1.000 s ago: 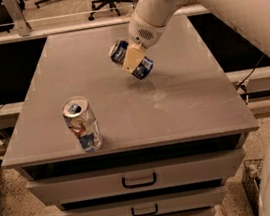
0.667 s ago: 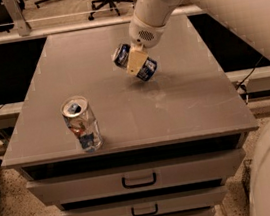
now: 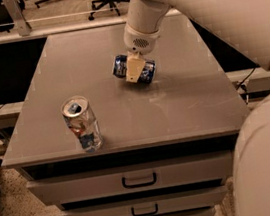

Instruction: Knock pepsi can over

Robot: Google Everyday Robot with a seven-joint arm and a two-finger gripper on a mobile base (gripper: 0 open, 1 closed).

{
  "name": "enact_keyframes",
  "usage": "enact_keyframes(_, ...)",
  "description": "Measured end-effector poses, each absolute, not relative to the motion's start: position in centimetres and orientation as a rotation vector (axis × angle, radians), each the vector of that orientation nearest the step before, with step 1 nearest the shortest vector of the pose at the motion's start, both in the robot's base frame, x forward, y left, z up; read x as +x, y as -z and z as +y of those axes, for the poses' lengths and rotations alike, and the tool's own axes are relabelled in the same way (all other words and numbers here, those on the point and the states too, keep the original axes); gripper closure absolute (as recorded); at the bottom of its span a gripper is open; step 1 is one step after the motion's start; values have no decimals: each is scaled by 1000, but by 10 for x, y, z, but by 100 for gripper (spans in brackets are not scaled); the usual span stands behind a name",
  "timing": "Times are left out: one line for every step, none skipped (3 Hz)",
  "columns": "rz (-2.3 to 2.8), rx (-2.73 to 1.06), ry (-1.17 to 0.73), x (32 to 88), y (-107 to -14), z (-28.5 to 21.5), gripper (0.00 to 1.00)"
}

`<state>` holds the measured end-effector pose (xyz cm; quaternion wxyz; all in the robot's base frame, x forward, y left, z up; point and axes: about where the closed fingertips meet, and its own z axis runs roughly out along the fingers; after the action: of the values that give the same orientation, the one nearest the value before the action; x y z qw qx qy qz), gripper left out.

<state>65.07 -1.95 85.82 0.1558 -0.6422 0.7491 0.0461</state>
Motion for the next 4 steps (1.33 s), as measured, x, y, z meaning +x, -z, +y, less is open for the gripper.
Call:
enact_keyframes(2138, -1887, -133, 648, -851, -14, 35)
enact_keyframes(2131, -1915, -139, 646, -846, -10, 12)
enact_keyframes(2124, -1925, -140, 645, -846, -8, 0)
enact_keyframes(2115, -1895, -161, 645, -850, -11, 0)
